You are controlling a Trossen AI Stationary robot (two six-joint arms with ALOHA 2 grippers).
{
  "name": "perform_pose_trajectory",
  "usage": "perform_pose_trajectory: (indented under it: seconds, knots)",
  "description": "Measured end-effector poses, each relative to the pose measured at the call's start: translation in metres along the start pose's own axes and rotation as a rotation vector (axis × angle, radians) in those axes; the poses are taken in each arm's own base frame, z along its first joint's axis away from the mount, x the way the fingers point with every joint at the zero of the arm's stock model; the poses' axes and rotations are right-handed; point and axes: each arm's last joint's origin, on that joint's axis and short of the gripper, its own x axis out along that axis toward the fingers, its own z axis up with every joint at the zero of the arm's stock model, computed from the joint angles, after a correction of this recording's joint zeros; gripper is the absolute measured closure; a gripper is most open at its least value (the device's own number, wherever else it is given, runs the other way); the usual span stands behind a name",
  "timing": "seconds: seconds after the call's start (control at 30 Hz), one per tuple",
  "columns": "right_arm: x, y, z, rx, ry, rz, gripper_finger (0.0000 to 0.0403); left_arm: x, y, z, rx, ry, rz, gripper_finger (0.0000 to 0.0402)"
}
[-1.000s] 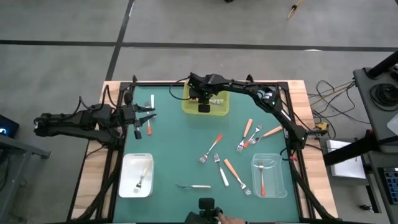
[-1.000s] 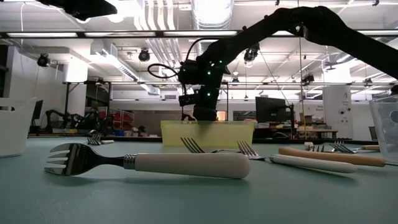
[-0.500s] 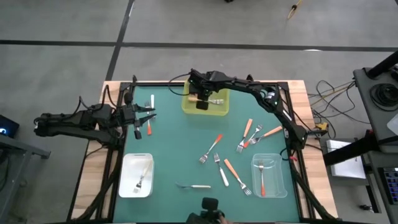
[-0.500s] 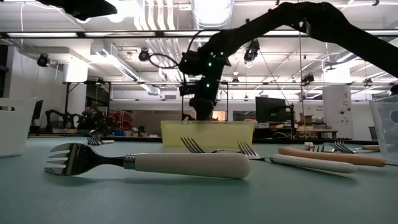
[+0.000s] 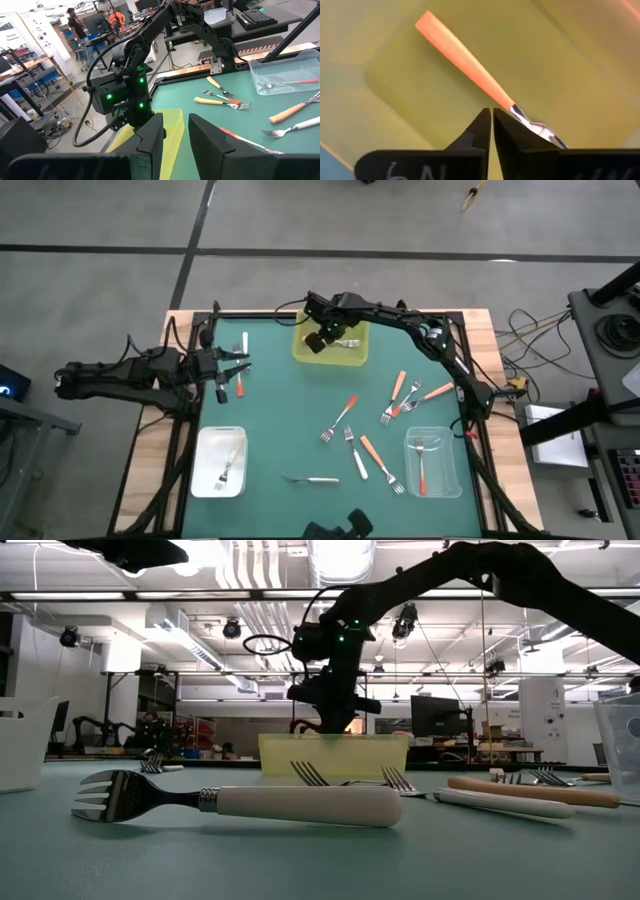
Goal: Sort silverware by color (type)
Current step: Put the yellow fork into the yellow bin
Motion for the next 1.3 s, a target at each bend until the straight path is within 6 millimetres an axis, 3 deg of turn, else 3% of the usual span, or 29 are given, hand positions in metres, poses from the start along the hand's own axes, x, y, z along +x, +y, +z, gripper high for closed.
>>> perform_pose_trajectory:
  seconds: [0.47,0.87,1.3]
  knots:
    - [0.008,0.000,-0.002,0.079,0.052,0.070,0.0394,0.000,0.000,-0.001,0.003,0.006,-0.002,0.0326]
    - [0.026,-0.005,-0.013,0.097,0.112,0.032,0.0394,0.000,0.000,-0.001,0.004,0.006,-0.002,0.0326]
    - [0.027,-0.017,-0.007,0.110,0.056,-0.044,0.0394,0.000,0.000,-0.001,0.004,0.006,-0.002,0.0326]
